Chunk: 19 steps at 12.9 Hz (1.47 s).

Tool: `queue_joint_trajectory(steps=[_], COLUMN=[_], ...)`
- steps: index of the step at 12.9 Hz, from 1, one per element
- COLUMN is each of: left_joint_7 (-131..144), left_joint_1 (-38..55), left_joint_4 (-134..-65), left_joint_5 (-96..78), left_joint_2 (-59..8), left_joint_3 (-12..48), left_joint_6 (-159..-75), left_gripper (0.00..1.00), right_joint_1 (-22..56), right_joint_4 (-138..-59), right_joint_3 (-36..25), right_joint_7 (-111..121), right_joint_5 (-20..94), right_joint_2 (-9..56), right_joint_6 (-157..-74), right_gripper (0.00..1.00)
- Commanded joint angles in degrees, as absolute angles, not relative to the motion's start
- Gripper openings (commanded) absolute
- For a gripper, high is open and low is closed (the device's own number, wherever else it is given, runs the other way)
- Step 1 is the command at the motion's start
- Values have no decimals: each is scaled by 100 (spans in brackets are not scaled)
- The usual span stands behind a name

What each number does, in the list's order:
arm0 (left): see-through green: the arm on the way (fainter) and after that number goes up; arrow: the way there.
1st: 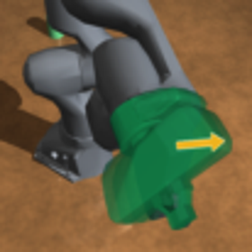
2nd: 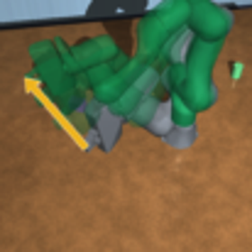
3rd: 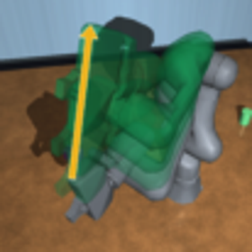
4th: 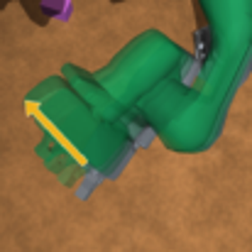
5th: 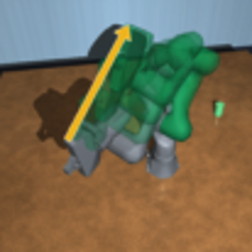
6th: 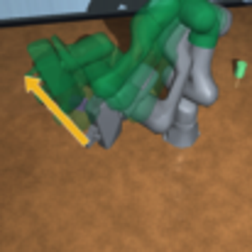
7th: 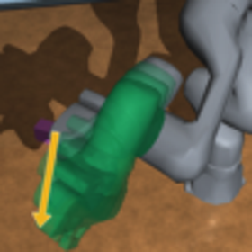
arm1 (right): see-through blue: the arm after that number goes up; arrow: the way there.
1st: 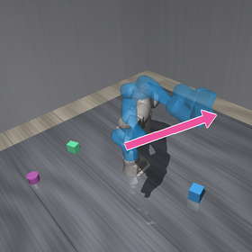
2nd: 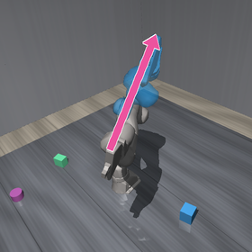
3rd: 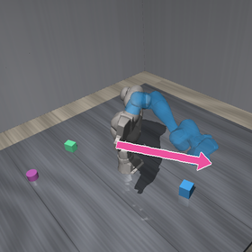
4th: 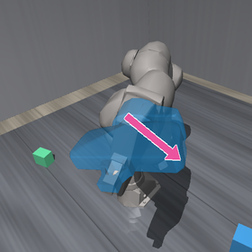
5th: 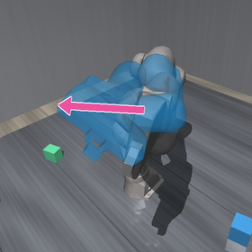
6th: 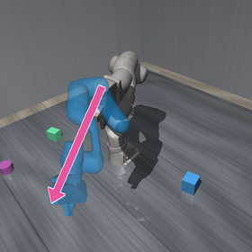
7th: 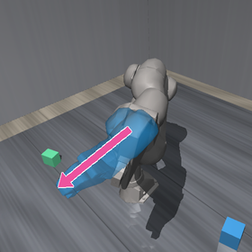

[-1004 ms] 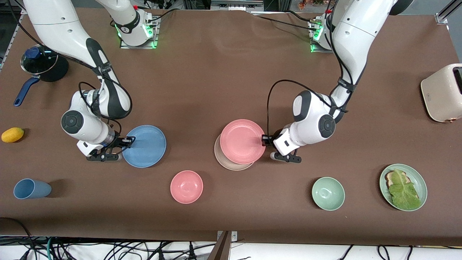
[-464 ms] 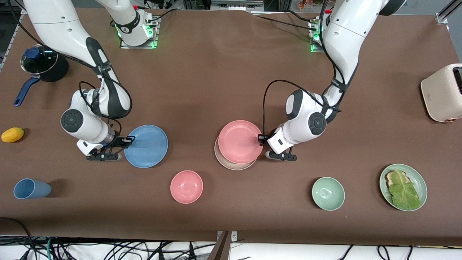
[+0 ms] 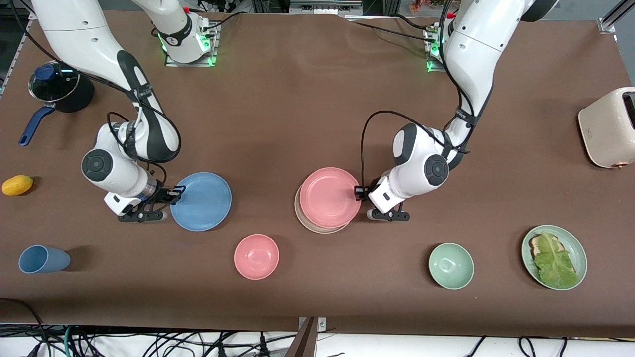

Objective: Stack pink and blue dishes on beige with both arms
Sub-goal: 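Set the pink plate on the beige plate with the left gripper, then place the blue plate on the pink plate while the left gripper withdraws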

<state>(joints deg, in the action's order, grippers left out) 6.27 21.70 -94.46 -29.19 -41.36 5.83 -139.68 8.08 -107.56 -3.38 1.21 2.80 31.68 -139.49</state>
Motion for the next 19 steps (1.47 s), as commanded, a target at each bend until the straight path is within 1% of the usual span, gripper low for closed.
queue_joint_trajectory(steps=[1,3,5,6,7,10,12,15,17,19], left_joint_7=[1036,1413,1704,1696,1661,1539,1284,1274,1118,575], left_joint_1=[2267,2268,2259,2207,2136,1706,1478,1301,1205,1038], left_joint_4=[-9299,-9281,-9071,-9079,-9070,-8878,-8492,-7903,-7752,-7761], left_joint_5=[-2971,-2979,-2980,-2971,-2962,-2875,-2332,-1164,-573,-457], left_joint_2=[-4184,-4184,-4157,-4114,-4052,-3754,-3727,-3692,-3639,-3507], left_joint_3=[510,518,519,510,501,414,378,378,387,378], left_joint_6=[-14001,-13992,-13922,-13887,-13652,-12476,-11658,-10629,-10285,-10196], left_gripper=[36,38,43,45,47,54,55,56,58,58], right_joint_1=[791,817,861,887,896,940,1080,1756,2239,2565], right_joint_4=[-10172,-9391,-8783,-8624,-8552,-8543,-8543,-8534,-8525,-8525], right_joint_3=[-202,-167,17,96,227,745,1053,1090,1072,1055], right_joint_7=[220,194,97,-69,-236,-1331,-2246,-3511,-4259,-4910], right_joint_5=[343,352,352,352,352,343,334,334,290,255], right_joint_2=[3050,3059,3067,3076,3076,3085,3146,3392,3699,4024], right_joint_6=[-13109,-12116,-11490,-11383,-11364,-11390,-11461,-12196,-12873,-13628], right_gripper=[0,0,0,0,0,0,0,0,0,0])
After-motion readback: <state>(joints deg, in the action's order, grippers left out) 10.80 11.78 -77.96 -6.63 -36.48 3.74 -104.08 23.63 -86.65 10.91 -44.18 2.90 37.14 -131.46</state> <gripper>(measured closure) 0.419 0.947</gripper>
